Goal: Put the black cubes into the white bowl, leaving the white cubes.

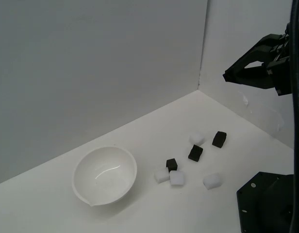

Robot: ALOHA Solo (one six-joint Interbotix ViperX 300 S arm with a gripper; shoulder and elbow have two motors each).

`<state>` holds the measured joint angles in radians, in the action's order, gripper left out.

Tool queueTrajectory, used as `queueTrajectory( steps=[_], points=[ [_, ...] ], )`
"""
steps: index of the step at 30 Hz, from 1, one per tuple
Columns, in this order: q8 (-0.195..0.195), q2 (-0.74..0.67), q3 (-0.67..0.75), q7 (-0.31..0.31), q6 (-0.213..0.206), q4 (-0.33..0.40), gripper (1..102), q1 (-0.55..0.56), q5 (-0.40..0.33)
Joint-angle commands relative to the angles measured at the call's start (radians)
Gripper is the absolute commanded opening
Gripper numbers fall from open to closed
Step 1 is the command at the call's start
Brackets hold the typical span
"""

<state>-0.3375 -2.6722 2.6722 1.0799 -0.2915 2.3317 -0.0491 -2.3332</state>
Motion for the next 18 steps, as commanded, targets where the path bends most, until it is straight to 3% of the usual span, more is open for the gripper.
queueTrajectory(
  steps=[1,5,12,18],
  points=[
    [0.006,0.025,-0.026,0.023,0.014,-0.011,3,-0.006,0.017],
    [0.017,0.072,-0.074,0.034,0.038,-0.011,3,-0.02,0.017],
    [0.018,0.147,-0.149,0.034,0.13,-0.014,3,-0.032,0.023],
    [0.018,0.252,-0.253,0.034,0.141,-0.014,3,-0.075,0.021]
  ],
)
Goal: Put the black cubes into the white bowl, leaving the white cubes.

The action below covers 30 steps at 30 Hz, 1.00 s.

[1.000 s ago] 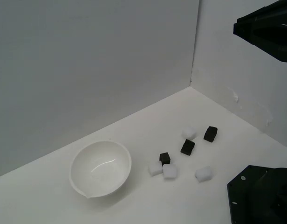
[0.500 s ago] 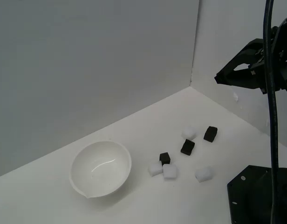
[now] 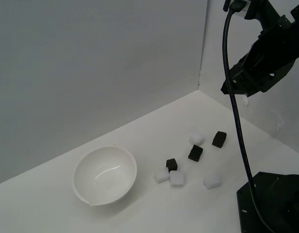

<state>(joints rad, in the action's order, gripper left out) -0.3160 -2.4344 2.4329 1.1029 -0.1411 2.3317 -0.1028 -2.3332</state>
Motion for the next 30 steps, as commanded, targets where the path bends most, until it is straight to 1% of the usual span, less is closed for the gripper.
queueTrajectory(
  steps=[1,3,7,8,11,19,20,21,24,25,28,30],
  points=[
    [-0.003,0.028,-0.028,0.011,-0.008,-0.014,3,-0.023,0.021],
    [-0.003,0.052,-0.051,0.011,0.009,-0.014,3,-0.026,0.021],
    [-0.003,0.087,-0.087,0.011,0.067,-0.009,3,-0.026,0.017],
    [-0.003,0.095,-0.094,0.011,0.075,-0.009,3,-0.026,0.014],
    [-0.002,0.123,-0.123,0.014,0.08,0.008,3,-0.031,-0.002],
    [-0.003,0.161,-0.16,0.003,0.08,0.087,4,-0.032,-0.083],
    [-0.003,0.167,-0.166,0.002,0.08,0.092,6,-0.032,-0.089],
    [-0.003,0.176,-0.176,0.0,0.08,0.095,11,-0.032,-0.091],
    [-0.003,0.213,-0.212,-0.008,0.078,0.094,37,-0.032,-0.089],
    [-0.003,0.227,-0.225,-0.012,0.077,0.094,41,-0.032,-0.089],
    [-0.002,0.27,-0.27,-0.04,0.077,0.094,46,-0.032,-0.091],
    [-0.003,0.288,-0.288,-0.064,0.077,0.097,55,-0.032,-0.092]
  ],
)
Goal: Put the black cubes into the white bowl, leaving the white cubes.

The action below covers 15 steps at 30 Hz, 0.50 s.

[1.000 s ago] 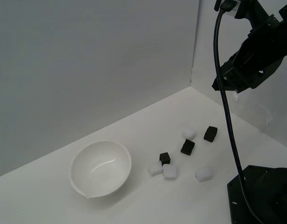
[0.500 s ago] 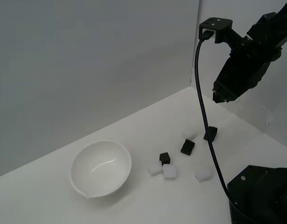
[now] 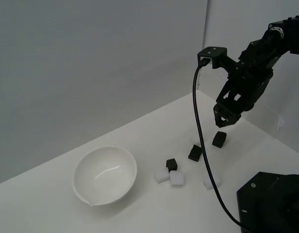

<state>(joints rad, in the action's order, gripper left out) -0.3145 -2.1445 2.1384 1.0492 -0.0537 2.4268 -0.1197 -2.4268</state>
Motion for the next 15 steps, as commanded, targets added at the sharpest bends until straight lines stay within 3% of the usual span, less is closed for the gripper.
queueTrajectory(
  steps=[1,4,11,15],
  points=[
    [-0.005,0.005,0.002,-0.029,-0.011,0.003,61,-0.015,-0.002],
    [-0.003,0.011,-0.003,-0.101,-0.011,0.015,73,-0.017,-0.014],
    [-0.037,0.017,-0.009,-0.183,-0.009,0.084,76,-0.075,-0.083],
    [-0.063,0.037,-0.031,-0.199,-0.009,0.097,76,-0.126,-0.095]
  ],
)
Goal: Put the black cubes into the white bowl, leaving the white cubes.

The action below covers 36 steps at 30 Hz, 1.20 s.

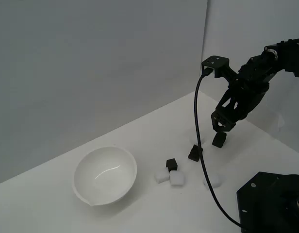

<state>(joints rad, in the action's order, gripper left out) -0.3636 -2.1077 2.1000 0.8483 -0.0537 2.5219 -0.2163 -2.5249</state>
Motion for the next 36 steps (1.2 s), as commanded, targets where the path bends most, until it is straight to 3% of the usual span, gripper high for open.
queueTrajectory(
  steps=[1,8,13,23,27,36],
  points=[
    [-0.023,0.005,0.005,0.0,-0.009,0.0,76,-0.037,0.005],
    [-0.029,0.031,-0.023,-0.02,-0.031,0.003,77,-0.038,0.002],
    [-0.031,0.061,-0.055,-0.037,-0.057,0.008,87,-0.038,-0.005],
    [-0.032,0.117,-0.112,-0.091,-0.057,0.021,90,-0.038,-0.018],
    [-0.032,0.149,-0.143,-0.091,-0.057,0.021,100,-0.038,-0.018],
    [-0.032,0.21,-0.204,-0.103,-0.055,0.023,100,-0.04,-0.018]
  ],
)
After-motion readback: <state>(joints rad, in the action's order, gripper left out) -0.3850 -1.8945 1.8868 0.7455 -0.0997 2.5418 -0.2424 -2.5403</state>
